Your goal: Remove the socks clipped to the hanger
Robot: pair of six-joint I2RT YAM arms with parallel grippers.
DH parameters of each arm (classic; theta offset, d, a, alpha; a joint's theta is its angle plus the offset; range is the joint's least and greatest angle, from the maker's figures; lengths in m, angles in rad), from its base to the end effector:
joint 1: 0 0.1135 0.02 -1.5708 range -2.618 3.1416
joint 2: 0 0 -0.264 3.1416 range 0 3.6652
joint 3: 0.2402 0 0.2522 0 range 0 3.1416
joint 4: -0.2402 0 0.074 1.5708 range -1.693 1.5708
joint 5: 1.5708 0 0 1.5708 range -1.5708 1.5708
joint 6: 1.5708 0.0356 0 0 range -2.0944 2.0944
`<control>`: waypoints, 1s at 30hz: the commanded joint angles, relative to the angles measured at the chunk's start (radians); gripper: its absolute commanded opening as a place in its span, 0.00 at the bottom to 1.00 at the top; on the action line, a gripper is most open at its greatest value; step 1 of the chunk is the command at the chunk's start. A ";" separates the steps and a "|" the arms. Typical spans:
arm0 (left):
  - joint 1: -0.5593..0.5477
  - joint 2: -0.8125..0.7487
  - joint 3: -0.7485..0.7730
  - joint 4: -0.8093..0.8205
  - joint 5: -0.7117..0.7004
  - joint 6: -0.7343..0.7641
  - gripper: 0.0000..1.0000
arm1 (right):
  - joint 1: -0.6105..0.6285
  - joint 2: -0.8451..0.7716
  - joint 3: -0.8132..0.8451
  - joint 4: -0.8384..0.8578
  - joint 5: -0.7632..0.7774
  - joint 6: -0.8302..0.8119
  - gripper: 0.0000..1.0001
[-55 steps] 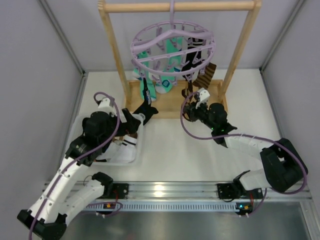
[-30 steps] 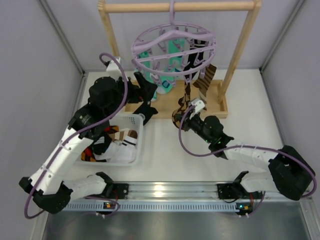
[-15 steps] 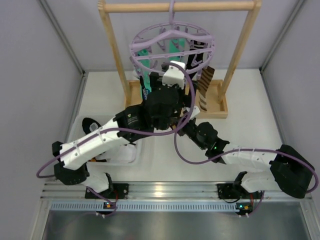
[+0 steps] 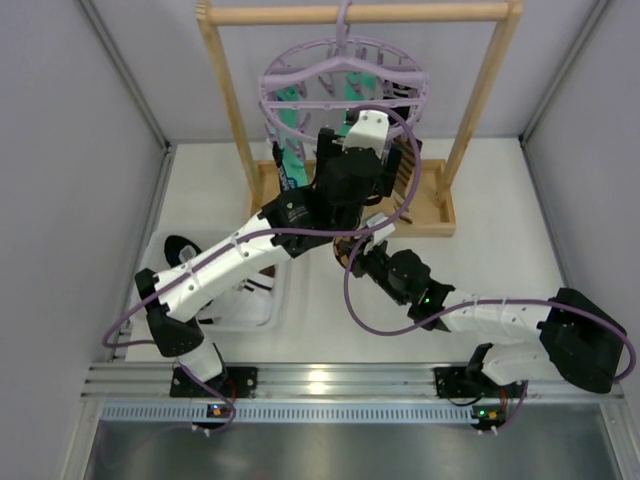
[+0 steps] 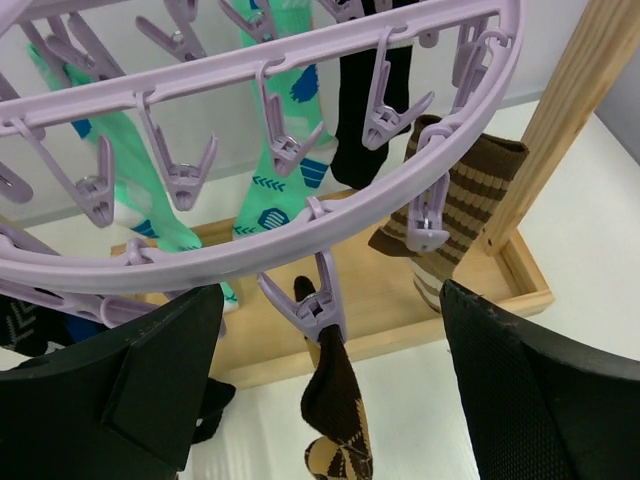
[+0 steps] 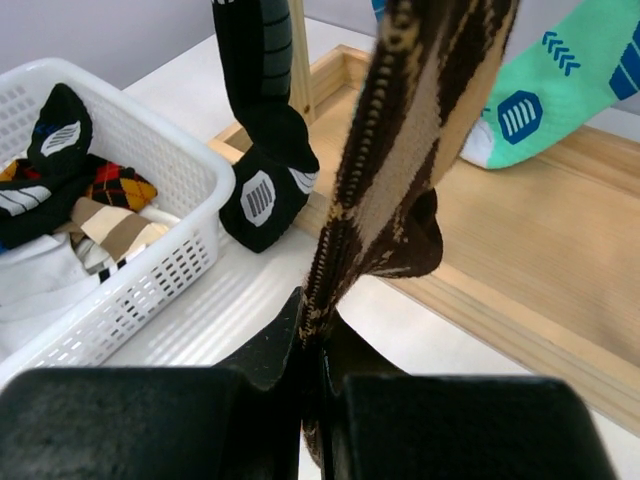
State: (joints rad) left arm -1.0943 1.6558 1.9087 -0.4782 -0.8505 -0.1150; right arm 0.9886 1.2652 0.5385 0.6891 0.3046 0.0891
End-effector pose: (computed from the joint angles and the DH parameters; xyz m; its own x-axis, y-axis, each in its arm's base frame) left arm 0.1887 -0.3073 0.4742 -0.1305 0.0878 -0.9876 0.2367 0.9700 0.0550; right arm 0.1581 0.2208 0.2433 -0.0768 0.0377 -0.9963 -0.6277 0.7746 0.0777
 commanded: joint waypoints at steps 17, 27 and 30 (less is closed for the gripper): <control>0.080 -0.068 -0.074 0.042 0.136 -0.144 0.84 | 0.028 -0.052 0.018 0.030 -0.001 0.000 0.00; 0.079 -0.024 0.001 0.049 0.154 -0.147 0.84 | 0.051 -0.036 0.025 0.015 -0.005 -0.014 0.00; 0.080 -0.001 0.030 0.046 0.156 -0.123 0.76 | 0.058 -0.023 0.023 0.021 -0.004 -0.011 0.00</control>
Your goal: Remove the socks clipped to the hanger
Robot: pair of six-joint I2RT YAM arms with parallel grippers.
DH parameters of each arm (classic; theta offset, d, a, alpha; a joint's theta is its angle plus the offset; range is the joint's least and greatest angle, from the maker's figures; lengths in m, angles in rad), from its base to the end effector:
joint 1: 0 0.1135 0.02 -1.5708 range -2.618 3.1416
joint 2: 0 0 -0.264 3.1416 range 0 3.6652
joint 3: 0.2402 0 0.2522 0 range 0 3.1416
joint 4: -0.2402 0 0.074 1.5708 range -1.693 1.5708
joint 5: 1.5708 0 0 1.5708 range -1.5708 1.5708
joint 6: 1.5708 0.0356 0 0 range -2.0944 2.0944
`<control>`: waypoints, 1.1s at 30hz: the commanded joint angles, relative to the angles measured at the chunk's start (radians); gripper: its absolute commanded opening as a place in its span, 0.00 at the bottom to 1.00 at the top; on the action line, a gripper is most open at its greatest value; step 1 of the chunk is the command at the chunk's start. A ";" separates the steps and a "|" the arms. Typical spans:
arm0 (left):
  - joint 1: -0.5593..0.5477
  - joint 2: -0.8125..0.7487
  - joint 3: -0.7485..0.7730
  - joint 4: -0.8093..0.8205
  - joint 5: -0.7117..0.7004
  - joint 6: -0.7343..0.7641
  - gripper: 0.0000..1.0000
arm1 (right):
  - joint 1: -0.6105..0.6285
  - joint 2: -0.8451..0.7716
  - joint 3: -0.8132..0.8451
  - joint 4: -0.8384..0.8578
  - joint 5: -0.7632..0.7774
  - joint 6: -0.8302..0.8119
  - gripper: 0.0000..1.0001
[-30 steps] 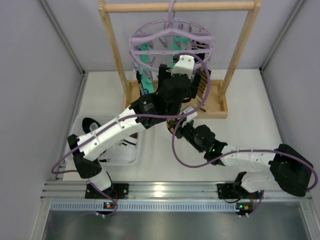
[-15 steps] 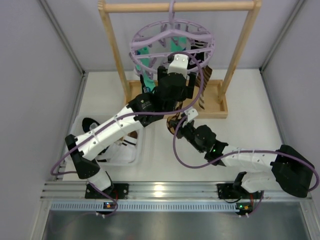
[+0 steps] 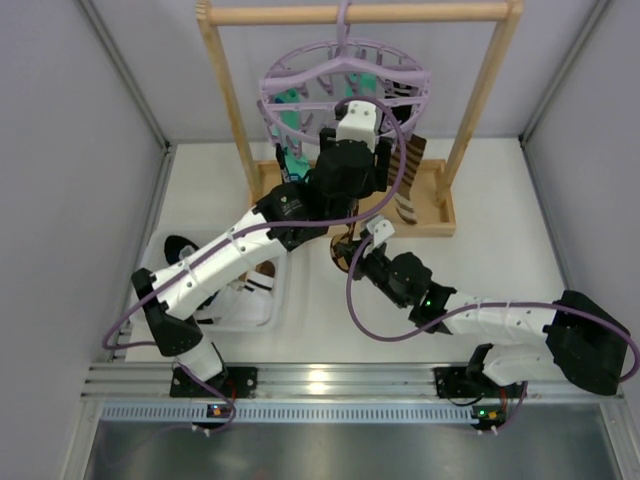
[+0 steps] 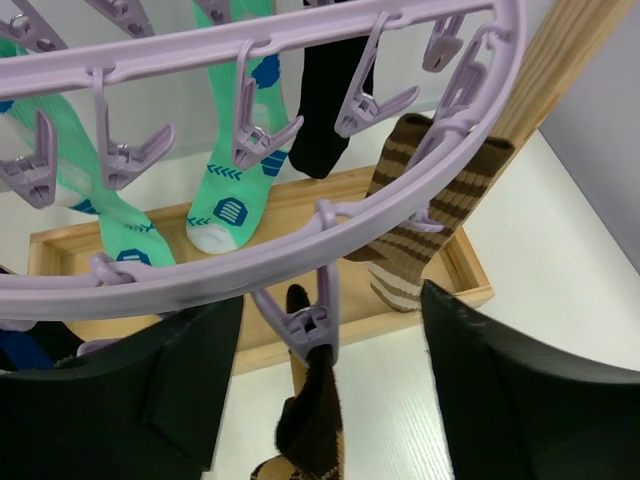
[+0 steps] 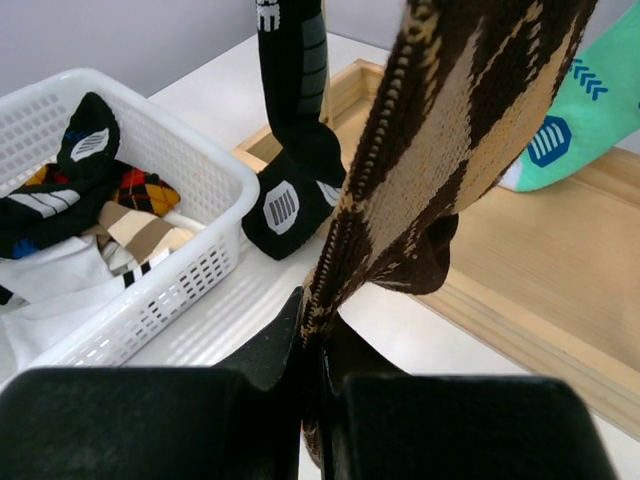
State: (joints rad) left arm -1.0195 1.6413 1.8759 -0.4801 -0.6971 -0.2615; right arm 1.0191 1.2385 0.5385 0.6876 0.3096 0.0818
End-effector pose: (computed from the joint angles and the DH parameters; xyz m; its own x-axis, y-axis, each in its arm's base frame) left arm 0.2086 -0.2957 0.4675 -0.2075 -0.0410 -0.9774 0.2829 0.9539 -0.1000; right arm 0.1496 0.2224 0.2498 -0.0597 0.0515 -0.9969 -0.6487 0.7570 0.0779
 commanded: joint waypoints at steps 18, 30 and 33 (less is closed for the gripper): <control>0.016 0.035 0.058 0.048 -0.019 0.039 0.27 | 0.049 -0.002 0.023 0.023 -0.006 -0.005 0.00; 0.024 0.025 0.059 0.046 0.014 0.031 0.15 | 0.049 -0.048 -0.047 0.013 0.042 0.009 0.00; 0.024 -0.004 0.019 0.044 0.057 0.004 0.30 | 0.049 -0.089 -0.075 -0.019 0.063 0.012 0.00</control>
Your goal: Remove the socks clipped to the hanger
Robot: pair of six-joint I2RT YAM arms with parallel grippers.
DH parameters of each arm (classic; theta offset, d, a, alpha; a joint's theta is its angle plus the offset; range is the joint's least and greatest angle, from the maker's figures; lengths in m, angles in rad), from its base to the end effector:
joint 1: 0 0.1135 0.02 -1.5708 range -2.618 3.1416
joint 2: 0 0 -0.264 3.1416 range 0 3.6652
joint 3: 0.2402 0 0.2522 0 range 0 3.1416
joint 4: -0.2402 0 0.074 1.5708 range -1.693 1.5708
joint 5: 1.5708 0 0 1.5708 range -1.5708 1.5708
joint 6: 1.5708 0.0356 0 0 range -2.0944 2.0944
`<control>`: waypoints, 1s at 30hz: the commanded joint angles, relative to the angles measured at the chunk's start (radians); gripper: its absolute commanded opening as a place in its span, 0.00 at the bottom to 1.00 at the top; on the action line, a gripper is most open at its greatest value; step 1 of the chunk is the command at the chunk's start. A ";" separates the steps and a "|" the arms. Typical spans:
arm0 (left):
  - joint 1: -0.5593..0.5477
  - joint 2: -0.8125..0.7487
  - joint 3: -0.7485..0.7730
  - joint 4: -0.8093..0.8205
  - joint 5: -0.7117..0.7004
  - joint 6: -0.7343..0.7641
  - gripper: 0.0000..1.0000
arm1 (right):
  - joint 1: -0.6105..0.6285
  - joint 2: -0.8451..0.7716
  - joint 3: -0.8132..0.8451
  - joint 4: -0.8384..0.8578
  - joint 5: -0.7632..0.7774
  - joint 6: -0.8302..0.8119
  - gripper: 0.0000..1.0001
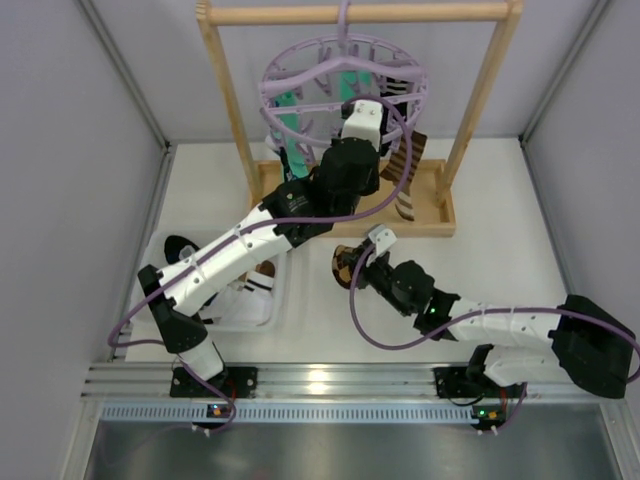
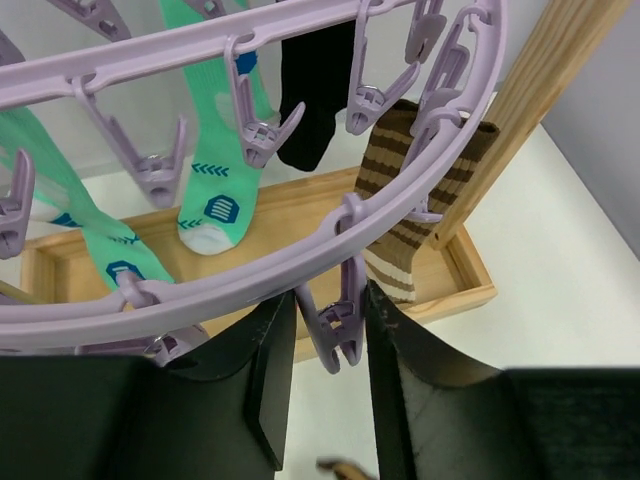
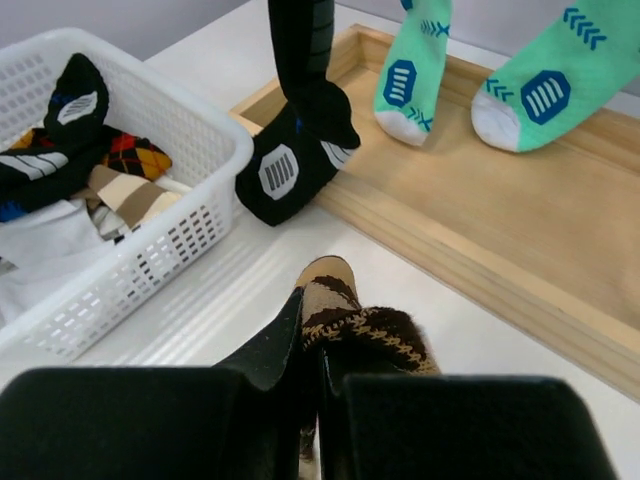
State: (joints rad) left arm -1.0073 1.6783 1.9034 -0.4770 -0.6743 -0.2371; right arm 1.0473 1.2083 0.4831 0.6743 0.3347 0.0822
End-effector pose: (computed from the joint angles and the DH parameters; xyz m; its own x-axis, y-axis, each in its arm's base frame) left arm 0.2177 -0.3029 0.4638 -0.2087 -0.0133 -0.9779 0.2967 0.9519 -0.0762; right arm 0.1386 0.2167 0.2373 -0.0790 0.0182 -0.9967 -0.6497 0.7574 0.0654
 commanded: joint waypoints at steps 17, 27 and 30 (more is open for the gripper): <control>0.009 -0.469 -0.463 -0.069 -0.068 -0.094 0.98 | 0.003 -0.270 -0.028 -0.309 0.098 0.025 0.00; 0.067 -0.735 -0.603 -0.247 -0.431 -0.171 0.98 | 0.003 -0.055 0.236 -0.354 -0.228 -0.001 0.00; 0.070 -0.801 -0.592 -0.245 -0.540 -0.177 0.98 | 0.006 0.069 0.369 -0.343 -0.330 0.005 0.00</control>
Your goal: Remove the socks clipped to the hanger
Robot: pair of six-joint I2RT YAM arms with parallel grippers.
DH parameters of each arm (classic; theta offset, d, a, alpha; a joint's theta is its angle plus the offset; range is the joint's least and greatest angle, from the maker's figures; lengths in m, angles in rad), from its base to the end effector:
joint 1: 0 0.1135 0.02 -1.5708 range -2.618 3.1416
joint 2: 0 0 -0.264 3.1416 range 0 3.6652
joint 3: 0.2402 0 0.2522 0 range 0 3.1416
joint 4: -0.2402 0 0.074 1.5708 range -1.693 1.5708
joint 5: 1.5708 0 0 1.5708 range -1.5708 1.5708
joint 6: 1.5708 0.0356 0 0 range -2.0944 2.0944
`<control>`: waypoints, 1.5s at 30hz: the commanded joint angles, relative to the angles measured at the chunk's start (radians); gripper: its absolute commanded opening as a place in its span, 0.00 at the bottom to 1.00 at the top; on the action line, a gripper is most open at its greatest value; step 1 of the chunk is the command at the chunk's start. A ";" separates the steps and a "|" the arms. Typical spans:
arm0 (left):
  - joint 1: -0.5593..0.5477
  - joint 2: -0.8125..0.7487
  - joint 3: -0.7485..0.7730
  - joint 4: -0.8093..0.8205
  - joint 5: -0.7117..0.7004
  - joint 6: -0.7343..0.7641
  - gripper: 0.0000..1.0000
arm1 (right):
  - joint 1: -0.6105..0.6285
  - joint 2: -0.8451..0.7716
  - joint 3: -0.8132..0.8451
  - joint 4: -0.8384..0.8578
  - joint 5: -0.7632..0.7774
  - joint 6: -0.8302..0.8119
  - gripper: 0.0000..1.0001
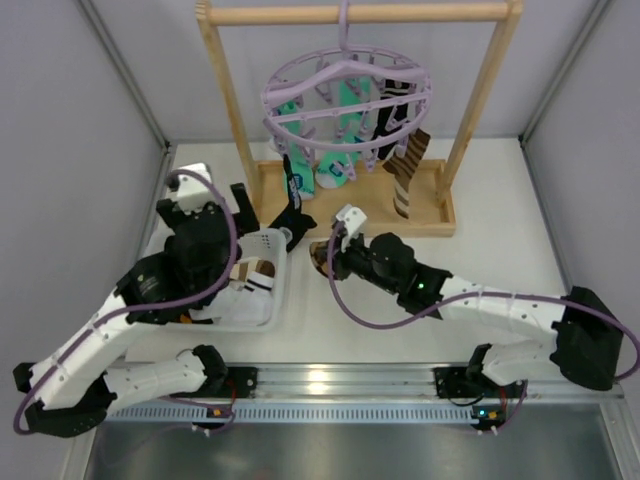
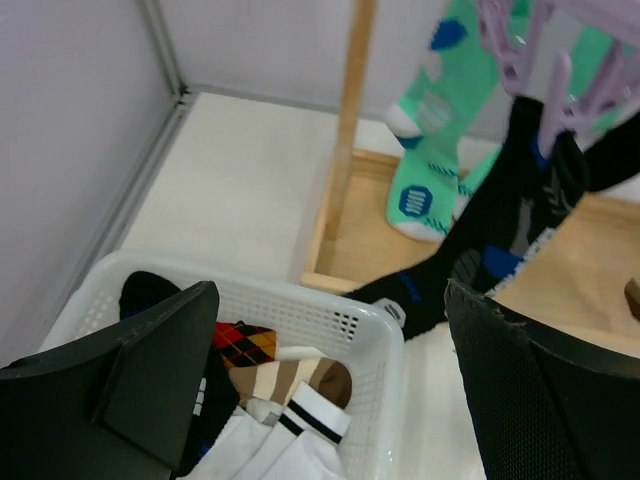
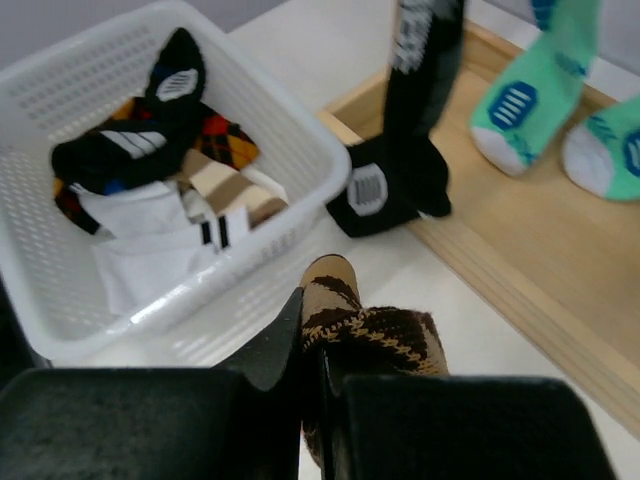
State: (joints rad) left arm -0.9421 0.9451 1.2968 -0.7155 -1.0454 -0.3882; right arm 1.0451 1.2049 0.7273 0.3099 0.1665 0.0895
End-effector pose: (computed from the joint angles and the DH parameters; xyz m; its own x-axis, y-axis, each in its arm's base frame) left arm 0.1193 -0.1117 0.4355 -0.1673 -0.0928 -0.9815 -0.1438 0.9872 -0.0688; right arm 0.1447 0.2377 0.2825 -0.1523 -0.0869 -0.9845 -0.7604 0.6466 0.0606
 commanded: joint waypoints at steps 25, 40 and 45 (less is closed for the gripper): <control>0.006 -0.201 -0.105 -0.007 -0.164 -0.156 0.98 | 0.130 0.441 0.589 -0.103 -0.223 -0.080 0.69; 0.006 0.010 -0.194 0.094 0.240 -0.293 0.98 | -0.017 -0.093 -0.050 -0.074 0.018 0.029 0.80; 0.006 0.037 -0.130 0.093 0.260 -0.259 0.98 | -0.143 0.000 -0.080 0.103 -0.058 -0.016 0.81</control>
State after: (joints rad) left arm -0.9367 0.9825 1.1000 -0.6788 -0.8085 -0.6651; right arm 0.9440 1.1484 0.6376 0.2539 0.1421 0.0895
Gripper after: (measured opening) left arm 0.984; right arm 0.809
